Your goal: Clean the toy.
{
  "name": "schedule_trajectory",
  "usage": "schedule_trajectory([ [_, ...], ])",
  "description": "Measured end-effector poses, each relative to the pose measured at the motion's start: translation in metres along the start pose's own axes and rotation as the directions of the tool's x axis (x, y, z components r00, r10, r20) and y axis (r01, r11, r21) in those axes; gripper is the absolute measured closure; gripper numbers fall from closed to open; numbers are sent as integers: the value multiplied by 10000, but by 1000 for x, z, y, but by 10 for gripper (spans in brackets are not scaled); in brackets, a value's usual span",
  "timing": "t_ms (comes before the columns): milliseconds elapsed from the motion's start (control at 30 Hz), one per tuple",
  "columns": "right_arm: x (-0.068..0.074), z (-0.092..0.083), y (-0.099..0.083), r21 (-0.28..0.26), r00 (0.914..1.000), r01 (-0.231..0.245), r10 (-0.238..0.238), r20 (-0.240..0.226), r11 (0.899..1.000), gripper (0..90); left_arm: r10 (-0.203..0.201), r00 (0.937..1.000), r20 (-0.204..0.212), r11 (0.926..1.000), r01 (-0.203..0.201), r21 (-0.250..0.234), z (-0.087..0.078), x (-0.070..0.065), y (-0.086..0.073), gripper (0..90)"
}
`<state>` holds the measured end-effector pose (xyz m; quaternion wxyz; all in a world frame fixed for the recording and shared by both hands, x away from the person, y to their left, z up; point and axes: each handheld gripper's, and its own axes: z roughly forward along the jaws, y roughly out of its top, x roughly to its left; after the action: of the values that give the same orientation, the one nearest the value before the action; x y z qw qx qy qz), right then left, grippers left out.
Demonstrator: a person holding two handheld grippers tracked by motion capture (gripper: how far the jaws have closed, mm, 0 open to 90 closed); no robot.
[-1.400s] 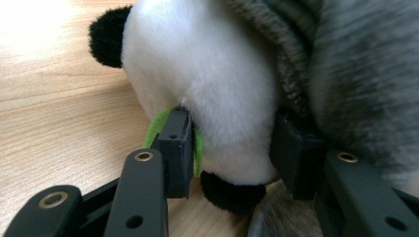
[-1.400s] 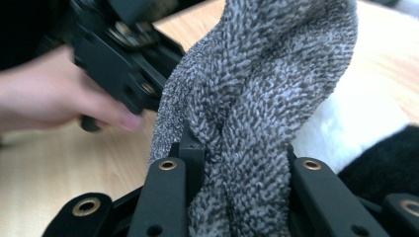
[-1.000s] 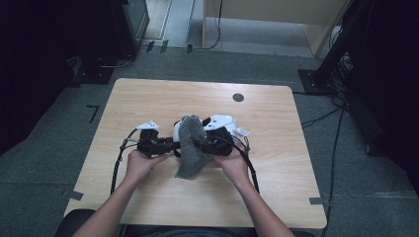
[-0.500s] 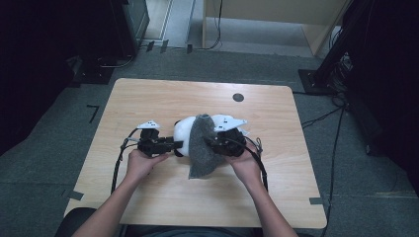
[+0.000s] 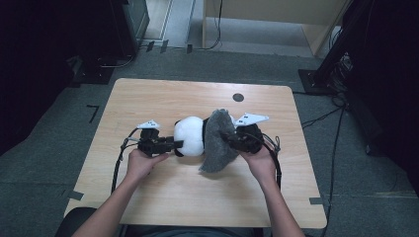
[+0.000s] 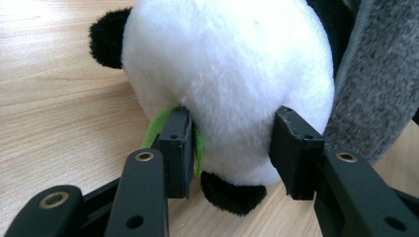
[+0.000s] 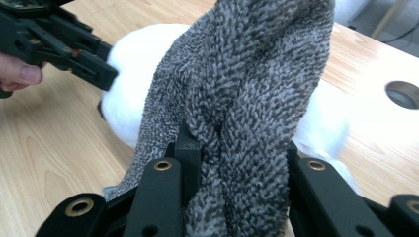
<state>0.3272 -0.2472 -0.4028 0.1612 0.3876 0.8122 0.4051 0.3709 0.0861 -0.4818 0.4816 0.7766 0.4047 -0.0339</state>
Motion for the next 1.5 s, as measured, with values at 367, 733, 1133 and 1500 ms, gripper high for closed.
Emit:
schedule_trajectory([
  [367, -31, -22, -13, -269, 9939, -847, 864, 688, 9960, 694, -23, 10000, 36, 10000, 23, 7, 0, 1, 1, 552],
  [733, 12, -27, 14, -1359, 9901, -606, 422, -1342, 9889, 726, -70, 10000, 10, 10000, 70, 3, 0, 1, 1, 555],
  [1133, 79, 42, 11, -525, 9623, 644, -760, -2611, 9965, 724, -53, 10000, -11, 10000, 53, 28, 0, 0, 1, 555],
  [1500, 83, 75, -9, 821, 9710, 894, -685, -2292, 9926, 612, -19, 10000, -12, 10000, 19, 49, 0, 0, 1, 556],
])
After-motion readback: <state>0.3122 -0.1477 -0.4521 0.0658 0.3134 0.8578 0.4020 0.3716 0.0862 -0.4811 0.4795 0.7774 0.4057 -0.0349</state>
